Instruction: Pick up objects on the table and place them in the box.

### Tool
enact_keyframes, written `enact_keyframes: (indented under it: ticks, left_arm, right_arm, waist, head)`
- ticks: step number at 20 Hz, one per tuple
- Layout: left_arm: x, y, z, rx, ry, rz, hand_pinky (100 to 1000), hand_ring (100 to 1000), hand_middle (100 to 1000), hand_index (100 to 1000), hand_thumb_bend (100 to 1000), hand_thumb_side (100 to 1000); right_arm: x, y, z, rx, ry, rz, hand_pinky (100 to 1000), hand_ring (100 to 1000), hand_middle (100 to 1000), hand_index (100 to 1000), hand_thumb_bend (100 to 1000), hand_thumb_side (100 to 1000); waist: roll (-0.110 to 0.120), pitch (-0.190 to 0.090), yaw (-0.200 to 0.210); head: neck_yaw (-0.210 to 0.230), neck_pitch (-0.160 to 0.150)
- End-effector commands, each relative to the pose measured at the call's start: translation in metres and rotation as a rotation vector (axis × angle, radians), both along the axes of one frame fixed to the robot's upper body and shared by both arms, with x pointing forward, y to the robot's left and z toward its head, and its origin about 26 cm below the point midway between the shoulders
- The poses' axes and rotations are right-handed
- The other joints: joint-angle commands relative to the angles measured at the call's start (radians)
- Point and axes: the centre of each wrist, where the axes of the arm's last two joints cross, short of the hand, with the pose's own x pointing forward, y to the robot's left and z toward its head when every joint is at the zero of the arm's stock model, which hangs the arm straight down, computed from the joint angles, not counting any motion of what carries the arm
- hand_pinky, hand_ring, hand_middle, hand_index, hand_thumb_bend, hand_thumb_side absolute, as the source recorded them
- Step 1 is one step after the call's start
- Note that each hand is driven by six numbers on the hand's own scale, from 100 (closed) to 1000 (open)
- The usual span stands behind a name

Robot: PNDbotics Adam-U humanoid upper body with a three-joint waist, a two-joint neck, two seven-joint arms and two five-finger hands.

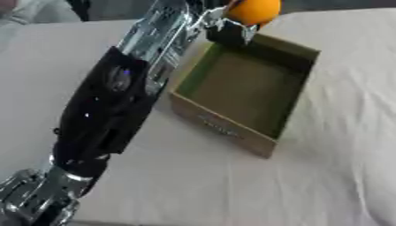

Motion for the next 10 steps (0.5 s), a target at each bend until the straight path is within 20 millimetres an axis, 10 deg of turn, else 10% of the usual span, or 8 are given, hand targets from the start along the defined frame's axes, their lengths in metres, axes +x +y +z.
enact_keyframes:
  ticks: [1,10]
  left_arm:
    - [-0.008,-0.013,0.002,0.027,-0.037,-0.029,506,516,439,482,100,375]
    - [0.006,-0.031,-0.033,0.132,0.052,-0.023,515,535,462,497,100,372]
  right_arm:
    - [-0.002,0.000,0.010,-0.015,-0.028,0.007,773,848,806,895,100,621]
    - [-0.002,0.000,0.011,-0.017,-0.030,0.010,773,848,806,895,100,623]
  waist:
    - [-0.005,-0.016,-0.003]
    - [0.000,-0.010,-0.004]
  head:
    - [0.002,-0.011]
    - [0.005,-0.007]
